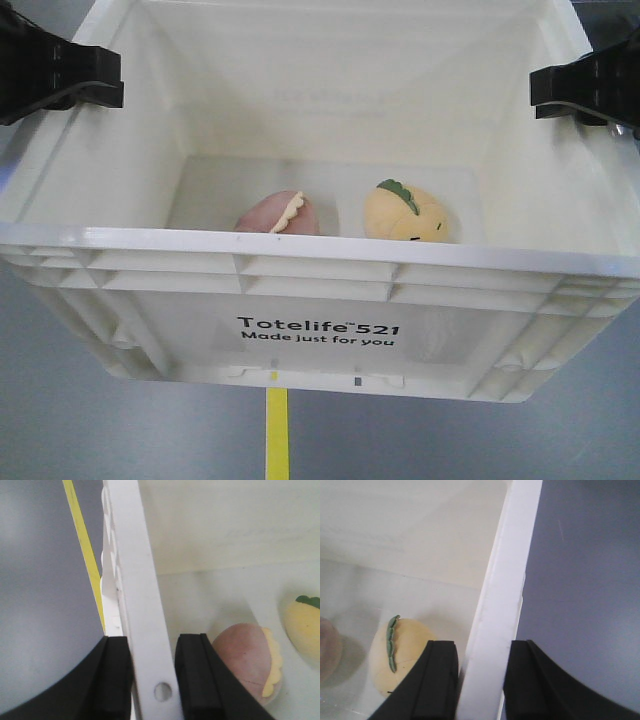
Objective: Place moving items into box and shelve
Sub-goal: 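Hold the crate steady with both grippers while the base drives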
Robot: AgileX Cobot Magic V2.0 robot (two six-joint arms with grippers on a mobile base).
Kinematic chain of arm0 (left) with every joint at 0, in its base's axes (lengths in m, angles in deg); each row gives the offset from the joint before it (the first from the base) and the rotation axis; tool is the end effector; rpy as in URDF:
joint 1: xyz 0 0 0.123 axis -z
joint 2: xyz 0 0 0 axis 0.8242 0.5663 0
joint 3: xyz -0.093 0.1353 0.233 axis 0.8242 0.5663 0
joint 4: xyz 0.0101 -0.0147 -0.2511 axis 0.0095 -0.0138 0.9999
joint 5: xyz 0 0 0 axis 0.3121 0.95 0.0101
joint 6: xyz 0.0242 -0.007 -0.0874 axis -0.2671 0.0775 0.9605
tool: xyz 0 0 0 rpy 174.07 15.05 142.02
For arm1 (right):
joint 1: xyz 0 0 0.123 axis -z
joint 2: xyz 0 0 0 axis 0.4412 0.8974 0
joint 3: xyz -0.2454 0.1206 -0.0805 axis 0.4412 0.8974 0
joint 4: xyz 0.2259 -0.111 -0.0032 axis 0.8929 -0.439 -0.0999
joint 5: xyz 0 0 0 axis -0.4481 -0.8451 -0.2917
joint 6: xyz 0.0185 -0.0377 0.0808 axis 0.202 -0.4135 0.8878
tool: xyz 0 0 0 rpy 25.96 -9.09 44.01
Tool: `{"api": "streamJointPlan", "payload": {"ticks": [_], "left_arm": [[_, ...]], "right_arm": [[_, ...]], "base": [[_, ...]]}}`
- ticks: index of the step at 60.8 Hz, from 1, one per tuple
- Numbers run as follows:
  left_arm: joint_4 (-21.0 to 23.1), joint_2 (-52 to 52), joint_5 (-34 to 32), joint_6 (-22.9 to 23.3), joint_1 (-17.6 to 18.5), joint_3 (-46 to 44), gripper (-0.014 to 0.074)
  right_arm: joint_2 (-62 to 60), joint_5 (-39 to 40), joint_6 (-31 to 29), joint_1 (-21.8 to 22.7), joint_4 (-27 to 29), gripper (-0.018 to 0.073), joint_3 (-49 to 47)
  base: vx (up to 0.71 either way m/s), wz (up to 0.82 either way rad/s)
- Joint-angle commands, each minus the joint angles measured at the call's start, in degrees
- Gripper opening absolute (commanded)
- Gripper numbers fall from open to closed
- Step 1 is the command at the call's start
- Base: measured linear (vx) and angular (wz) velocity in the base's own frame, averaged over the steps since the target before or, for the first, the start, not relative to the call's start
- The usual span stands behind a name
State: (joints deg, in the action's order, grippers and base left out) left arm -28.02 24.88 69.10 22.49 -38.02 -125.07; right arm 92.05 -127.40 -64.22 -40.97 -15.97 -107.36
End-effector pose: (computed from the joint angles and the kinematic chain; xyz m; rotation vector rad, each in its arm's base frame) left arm 0.2439 -0.0891 0.4043 0.2326 2.3264 -0.3834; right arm 0.2305 0.0623 0.3995 -0.1632 2.3366 0.2082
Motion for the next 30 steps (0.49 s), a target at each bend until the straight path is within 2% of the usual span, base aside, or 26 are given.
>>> {"api": "streamJointPlan", "payload": {"ticks": [1, 30], "left_arm": [[1.52, -2.69, -7.45, -0.72, 0.26, -2.89, -0.0006], [1.52, -2.69, -7.45, -0.72, 0.26, -2.89, -0.0006]], "right_arm": [[-1.64, 7.25, -1.0, 0.32, -2.0, -0.0005, -2.5], [-1.64, 7.25, -1.0, 0.32, -2.0, -0.0005, -2.5]], "base": [[0.3, 0.12], [0.33, 0.08]]}}
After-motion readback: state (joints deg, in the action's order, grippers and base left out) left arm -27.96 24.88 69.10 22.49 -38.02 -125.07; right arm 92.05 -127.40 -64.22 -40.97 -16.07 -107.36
